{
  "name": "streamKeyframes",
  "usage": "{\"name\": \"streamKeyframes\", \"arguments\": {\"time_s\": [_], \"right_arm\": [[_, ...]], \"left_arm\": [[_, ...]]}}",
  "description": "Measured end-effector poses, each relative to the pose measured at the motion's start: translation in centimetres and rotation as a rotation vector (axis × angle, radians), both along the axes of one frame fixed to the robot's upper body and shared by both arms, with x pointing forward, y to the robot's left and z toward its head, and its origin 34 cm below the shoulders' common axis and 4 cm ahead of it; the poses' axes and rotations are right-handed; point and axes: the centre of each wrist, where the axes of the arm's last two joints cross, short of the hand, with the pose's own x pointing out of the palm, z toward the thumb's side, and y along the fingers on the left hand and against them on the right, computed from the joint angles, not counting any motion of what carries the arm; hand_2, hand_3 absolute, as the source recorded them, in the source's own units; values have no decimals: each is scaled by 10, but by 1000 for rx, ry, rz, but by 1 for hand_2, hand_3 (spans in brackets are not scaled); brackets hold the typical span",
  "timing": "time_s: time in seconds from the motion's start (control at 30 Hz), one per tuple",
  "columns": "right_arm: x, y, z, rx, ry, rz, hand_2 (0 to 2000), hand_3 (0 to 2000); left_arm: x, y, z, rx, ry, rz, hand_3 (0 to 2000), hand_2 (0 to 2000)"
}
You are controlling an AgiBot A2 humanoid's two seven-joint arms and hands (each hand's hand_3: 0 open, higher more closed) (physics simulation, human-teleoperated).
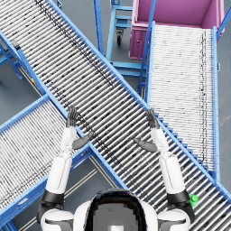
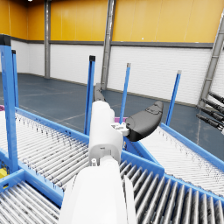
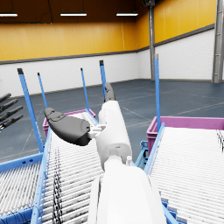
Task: Pick up the oil and place it on the left assembly line, put the cola on the right, and keep Sprite still
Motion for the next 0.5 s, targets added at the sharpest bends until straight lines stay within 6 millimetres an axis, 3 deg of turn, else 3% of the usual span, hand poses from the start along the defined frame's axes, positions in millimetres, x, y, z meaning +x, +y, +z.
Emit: {"name": "streamKeyframes", "arguments": {"time_s": [0.5], "right_arm": [[0, 0, 0, 0, 0, 0, 0, 0]], "left_arm": [[0, 0, 0, 0, 0, 0, 0, 0]]}}
